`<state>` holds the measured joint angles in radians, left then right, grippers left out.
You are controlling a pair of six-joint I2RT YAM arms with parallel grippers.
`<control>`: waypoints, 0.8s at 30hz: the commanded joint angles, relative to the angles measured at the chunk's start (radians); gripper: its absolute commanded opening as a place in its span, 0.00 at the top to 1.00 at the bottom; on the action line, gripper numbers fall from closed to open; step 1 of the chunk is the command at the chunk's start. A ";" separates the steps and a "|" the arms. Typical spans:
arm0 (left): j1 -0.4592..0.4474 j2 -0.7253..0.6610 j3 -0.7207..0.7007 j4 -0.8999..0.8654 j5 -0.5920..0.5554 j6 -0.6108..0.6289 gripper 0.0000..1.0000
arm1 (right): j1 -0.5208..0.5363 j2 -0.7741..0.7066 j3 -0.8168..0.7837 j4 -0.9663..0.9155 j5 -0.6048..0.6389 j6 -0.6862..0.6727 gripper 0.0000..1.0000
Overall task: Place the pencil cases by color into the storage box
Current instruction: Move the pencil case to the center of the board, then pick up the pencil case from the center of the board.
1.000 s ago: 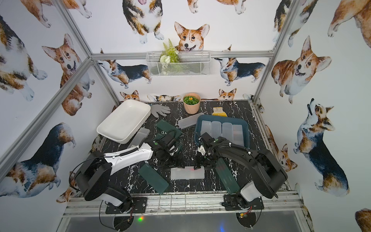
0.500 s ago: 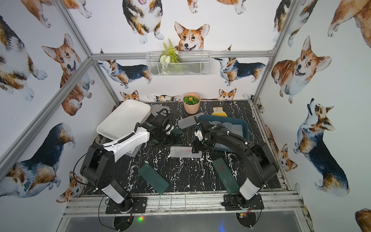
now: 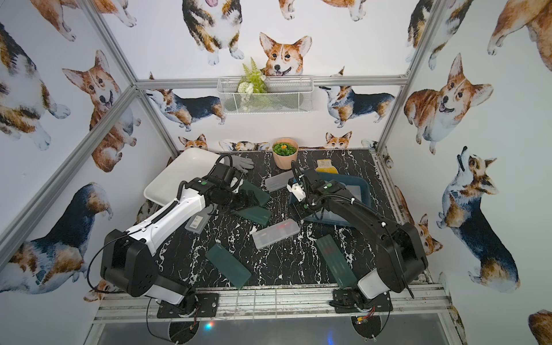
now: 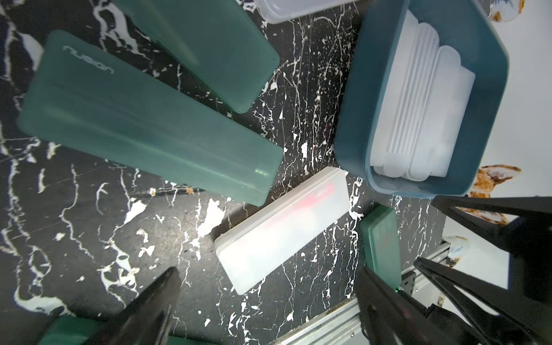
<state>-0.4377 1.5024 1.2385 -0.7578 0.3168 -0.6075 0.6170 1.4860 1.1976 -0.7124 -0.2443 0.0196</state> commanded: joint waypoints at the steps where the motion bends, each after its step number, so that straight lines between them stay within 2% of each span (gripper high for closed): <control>1: 0.028 -0.047 -0.011 -0.047 -0.052 -0.075 0.06 | 0.043 -0.045 -0.034 0.117 -0.057 -0.197 0.27; 6: 0.047 -0.093 -0.018 -0.073 -0.047 -0.116 0.06 | 0.139 -0.090 -0.129 0.245 -0.102 -0.448 0.25; 9: 0.056 -0.114 -0.014 -0.103 -0.044 -0.118 0.06 | 0.152 -0.072 -0.138 0.280 -0.160 -0.522 0.25; 17: 0.104 -0.180 -0.035 -0.113 0.013 -0.159 0.06 | 0.176 0.122 -0.025 0.203 -0.236 -0.727 0.26; 21: 0.108 -0.182 -0.028 -0.110 0.026 -0.169 0.06 | 0.178 0.184 0.009 0.200 -0.209 -0.740 0.25; 24: 0.109 -0.171 -0.010 -0.118 0.020 -0.141 0.06 | 0.178 0.192 0.022 0.252 -0.139 -0.612 0.25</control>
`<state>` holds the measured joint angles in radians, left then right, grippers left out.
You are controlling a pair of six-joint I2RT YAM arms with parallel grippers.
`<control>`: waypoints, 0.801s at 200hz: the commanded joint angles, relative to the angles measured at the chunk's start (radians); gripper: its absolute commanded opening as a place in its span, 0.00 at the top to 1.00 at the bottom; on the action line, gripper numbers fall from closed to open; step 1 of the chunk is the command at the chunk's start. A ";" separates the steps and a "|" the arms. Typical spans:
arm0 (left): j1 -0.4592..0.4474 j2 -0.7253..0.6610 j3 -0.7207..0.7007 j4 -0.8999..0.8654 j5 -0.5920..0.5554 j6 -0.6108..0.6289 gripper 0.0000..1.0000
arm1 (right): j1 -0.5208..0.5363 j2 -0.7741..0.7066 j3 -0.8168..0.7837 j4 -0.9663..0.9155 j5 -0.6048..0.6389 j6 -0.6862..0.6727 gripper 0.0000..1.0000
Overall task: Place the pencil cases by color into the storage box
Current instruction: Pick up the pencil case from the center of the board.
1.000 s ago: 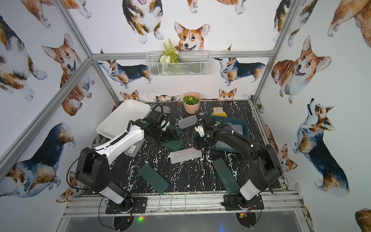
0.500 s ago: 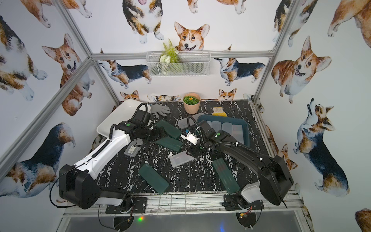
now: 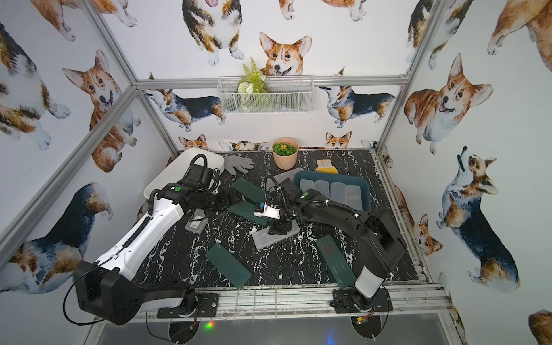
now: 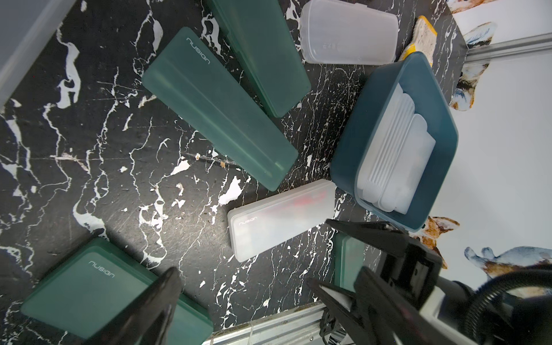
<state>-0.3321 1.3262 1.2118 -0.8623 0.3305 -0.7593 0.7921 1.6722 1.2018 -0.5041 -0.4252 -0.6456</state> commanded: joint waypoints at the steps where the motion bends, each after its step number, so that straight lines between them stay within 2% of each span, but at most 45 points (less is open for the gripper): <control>1: 0.002 0.009 0.025 -0.014 0.002 0.033 0.06 | 0.003 0.005 0.024 0.058 0.076 0.117 0.25; 22: -0.005 0.024 0.062 -0.035 -0.040 0.141 0.06 | 0.002 -0.006 0.046 0.059 0.138 0.290 0.25; 44: -0.050 0.046 0.109 -0.044 -0.117 0.323 0.06 | -0.024 -0.035 0.076 0.031 0.229 0.517 0.25; 71: -0.152 0.097 0.140 -0.034 -0.232 0.547 0.06 | -0.167 -0.116 0.096 -0.040 0.198 0.822 0.25; 97: -0.258 0.162 0.158 0.000 -0.271 0.733 0.06 | -0.349 -0.222 0.062 -0.069 0.184 1.057 0.26; 118: -0.329 0.224 0.166 0.017 -0.266 0.862 0.06 | -0.433 -0.299 0.037 -0.089 0.203 1.130 0.27; 133: -0.362 0.271 0.178 0.015 -0.254 0.924 0.06 | -0.437 -0.331 0.036 -0.125 0.244 1.124 0.27; 160: -0.399 0.319 0.179 0.015 -0.233 0.991 0.06 | -0.436 -0.351 0.019 -0.168 0.236 1.151 0.27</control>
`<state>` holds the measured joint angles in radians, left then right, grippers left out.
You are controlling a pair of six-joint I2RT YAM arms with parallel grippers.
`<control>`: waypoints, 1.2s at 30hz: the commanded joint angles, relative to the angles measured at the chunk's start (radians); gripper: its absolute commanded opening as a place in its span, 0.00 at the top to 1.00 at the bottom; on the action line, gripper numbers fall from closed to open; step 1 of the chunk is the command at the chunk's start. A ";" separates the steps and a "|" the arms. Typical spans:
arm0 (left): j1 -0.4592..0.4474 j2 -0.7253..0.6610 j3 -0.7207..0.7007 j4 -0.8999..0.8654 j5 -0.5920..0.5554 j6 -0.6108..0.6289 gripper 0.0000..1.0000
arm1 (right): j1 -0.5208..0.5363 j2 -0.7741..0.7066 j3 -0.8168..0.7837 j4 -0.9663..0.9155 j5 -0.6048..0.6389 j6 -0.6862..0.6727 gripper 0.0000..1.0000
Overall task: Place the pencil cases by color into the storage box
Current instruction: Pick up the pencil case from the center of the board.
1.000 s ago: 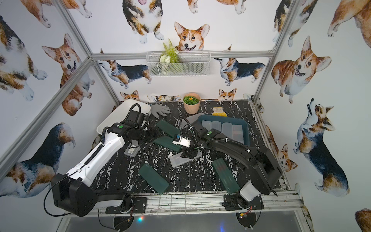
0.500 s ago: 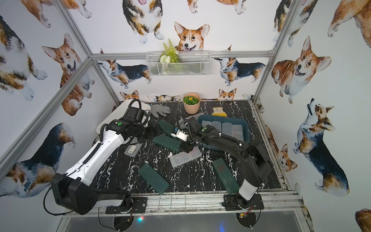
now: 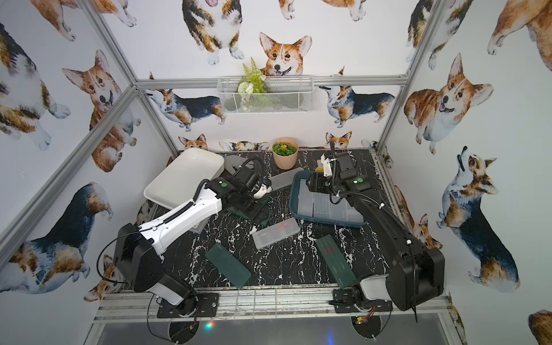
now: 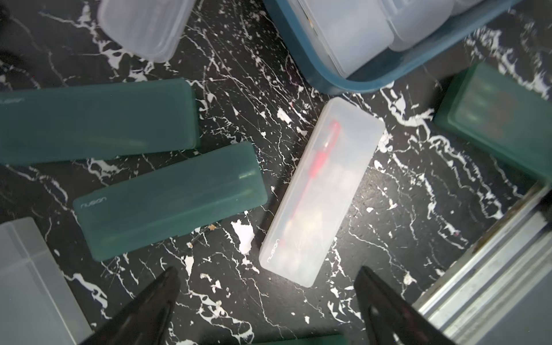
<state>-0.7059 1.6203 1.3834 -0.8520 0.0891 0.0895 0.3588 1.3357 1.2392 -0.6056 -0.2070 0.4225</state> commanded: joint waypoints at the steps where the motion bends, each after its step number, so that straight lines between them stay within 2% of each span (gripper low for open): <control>1: -0.027 0.027 0.007 0.005 0.009 0.144 0.06 | -0.003 -0.016 -0.018 -0.066 0.017 0.083 0.26; 4: -0.052 0.051 -0.015 0.011 0.022 0.182 0.06 | -0.003 -0.046 -0.056 -0.046 0.010 0.106 0.26; 9: -0.093 0.106 -0.029 0.041 0.025 0.164 0.06 | -0.003 -0.068 -0.075 -0.041 0.005 0.100 0.27; 15: -0.131 0.230 0.053 0.008 -0.027 0.123 0.07 | -0.006 -0.105 -0.055 -0.065 0.018 0.068 0.26; 27: -0.161 0.352 0.118 0.014 0.006 0.027 0.08 | -0.035 -0.187 -0.027 -0.133 0.033 0.002 0.25; 36: -0.176 0.431 0.158 0.032 0.011 0.041 0.08 | -0.035 -0.260 0.026 -0.226 0.080 0.073 0.25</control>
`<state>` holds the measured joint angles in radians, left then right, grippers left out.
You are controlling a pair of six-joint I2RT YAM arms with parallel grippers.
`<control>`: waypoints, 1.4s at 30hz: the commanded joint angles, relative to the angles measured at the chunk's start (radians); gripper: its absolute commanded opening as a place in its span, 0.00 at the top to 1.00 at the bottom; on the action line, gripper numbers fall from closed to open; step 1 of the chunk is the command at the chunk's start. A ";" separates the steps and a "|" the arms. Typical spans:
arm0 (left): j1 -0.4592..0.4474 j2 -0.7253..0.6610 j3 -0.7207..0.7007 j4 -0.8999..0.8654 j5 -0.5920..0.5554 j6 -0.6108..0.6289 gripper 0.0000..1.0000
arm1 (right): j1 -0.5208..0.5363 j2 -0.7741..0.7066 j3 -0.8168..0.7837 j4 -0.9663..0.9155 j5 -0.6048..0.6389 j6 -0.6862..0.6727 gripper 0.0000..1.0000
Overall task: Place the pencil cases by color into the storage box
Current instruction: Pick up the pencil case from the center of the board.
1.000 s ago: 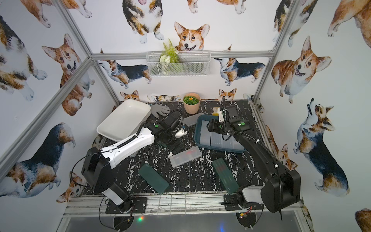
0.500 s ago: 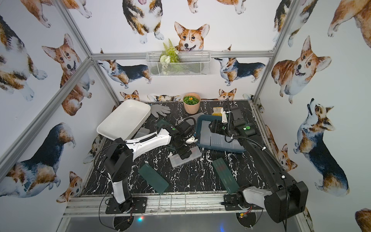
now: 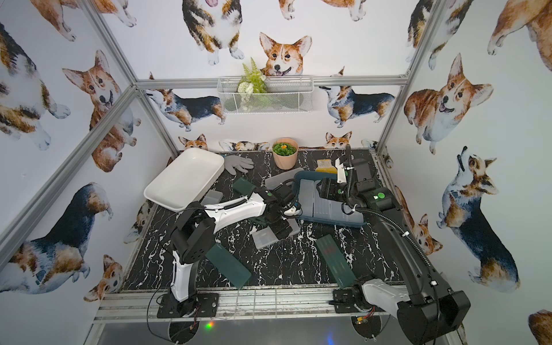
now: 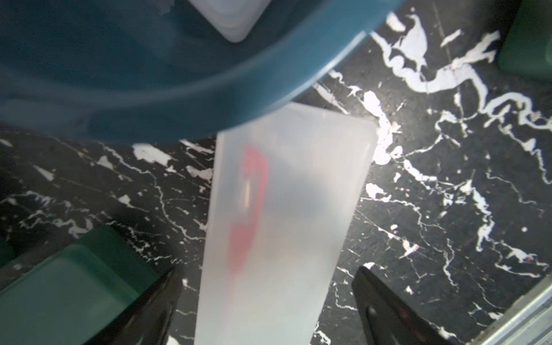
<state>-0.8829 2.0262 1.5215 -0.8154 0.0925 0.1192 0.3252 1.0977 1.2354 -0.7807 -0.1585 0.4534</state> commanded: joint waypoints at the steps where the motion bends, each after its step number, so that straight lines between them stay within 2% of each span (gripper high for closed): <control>1: 0.001 0.034 0.024 -0.010 0.014 0.018 0.08 | -0.002 -0.029 0.040 -0.066 0.042 0.052 0.25; 8: 0.001 0.037 -0.043 0.060 0.002 0.050 0.08 | -0.002 -0.081 0.090 -0.097 0.085 0.070 0.25; 12: 0.001 0.030 -0.067 0.128 0.023 0.053 0.13 | -0.002 -0.090 0.082 -0.091 0.075 0.027 0.25; 17: -0.004 0.026 -0.034 0.111 0.014 0.040 0.36 | -0.002 -0.105 0.079 -0.101 0.061 -0.021 0.25; 22: -0.009 -0.054 -0.045 0.106 -0.014 0.039 0.48 | -0.002 -0.153 0.041 -0.073 0.065 -0.025 0.25; 31: -0.008 -0.230 -0.082 0.033 0.023 -0.022 0.48 | -0.002 -0.173 0.029 -0.045 0.083 -0.051 0.25; 37: -0.010 -0.277 0.007 -0.018 0.075 -0.092 0.48 | -0.002 -0.184 0.013 -0.041 0.075 -0.046 0.25; 42: -0.007 -0.222 0.160 -0.031 0.090 -0.153 0.48 | -0.002 -0.224 -0.014 -0.047 0.091 -0.036 0.25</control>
<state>-0.8906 1.7676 1.5879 -0.8322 0.1520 0.0265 0.3248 0.8925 1.2339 -0.8482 -0.0853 0.4168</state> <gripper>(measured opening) 0.695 0.755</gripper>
